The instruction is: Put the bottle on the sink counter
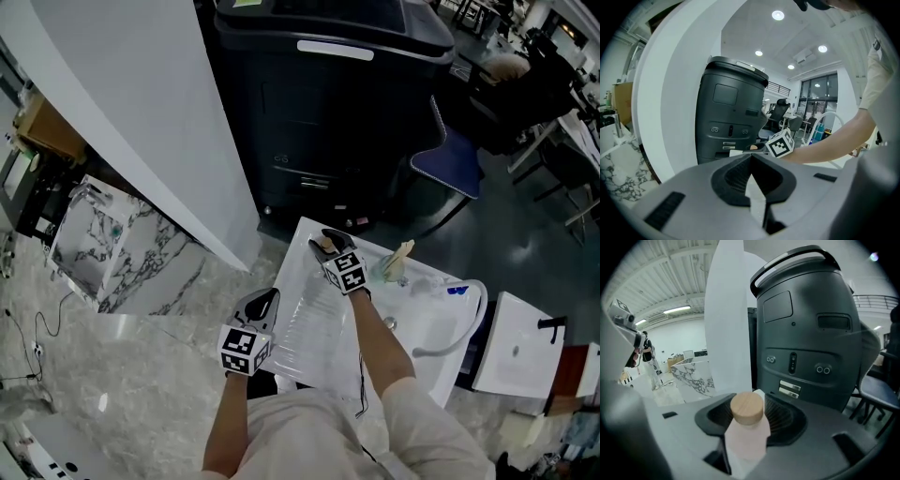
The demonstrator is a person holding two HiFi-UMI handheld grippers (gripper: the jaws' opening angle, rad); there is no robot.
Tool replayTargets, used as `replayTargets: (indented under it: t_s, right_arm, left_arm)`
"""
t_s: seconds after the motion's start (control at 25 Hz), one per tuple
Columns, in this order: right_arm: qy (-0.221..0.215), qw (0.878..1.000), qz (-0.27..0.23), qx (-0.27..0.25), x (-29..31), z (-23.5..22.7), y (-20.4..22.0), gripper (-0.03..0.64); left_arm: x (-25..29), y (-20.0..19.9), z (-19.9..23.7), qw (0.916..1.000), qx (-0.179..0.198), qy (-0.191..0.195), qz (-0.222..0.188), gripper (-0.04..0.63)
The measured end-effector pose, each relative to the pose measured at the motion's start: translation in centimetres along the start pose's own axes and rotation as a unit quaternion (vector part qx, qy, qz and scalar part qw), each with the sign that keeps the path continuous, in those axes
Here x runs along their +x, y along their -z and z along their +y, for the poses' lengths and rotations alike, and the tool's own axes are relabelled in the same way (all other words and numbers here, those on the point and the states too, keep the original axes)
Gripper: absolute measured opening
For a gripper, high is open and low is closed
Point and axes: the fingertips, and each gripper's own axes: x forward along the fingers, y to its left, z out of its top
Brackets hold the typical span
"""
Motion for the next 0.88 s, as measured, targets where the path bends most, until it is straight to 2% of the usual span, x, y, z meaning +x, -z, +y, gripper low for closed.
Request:
replayTargets:
  t_s: [0.08, 0.2, 0.36, 0.52, 0.88]
  right_arm:
    - [0.004, 1.0, 0.007, 0.009, 0.1, 0.0, 0.2, 0.221]
    - [0.014, 1.0, 0.011, 0.023, 0.2, -0.2, 0.2, 0.25]
    - [0.032, 0.999, 0.012, 0.036, -0.2, -0.4, -0.1, 0.255]
    - [0.033, 0.998, 0.014, 0.049, -1.1, -0.2, -0.7, 0.258]
    - [0.059, 0.996, 0.015, 0.06, -4.2, -0.2, -1.5, 0.267]
  left_arm:
    - [-0.3, 0.1, 0.0, 1.0, -0.001, -0.004, -0.002, 0.006]
    - [-0.8, 0.2, 0.1, 0.9999, -0.003, -0.01, -0.006, 0.006]
    - [-1.5, 0.4, 0.0, 0.9997, -0.008, -0.018, -0.011, 0.006]
    - [-2.0, 0.1, -0.4, 0.9992, -0.022, -0.023, -0.025, 0.006]
    - [-1.8, -0.2, -2.3, 0.9988, -0.023, -0.02, -0.038, 0.006]
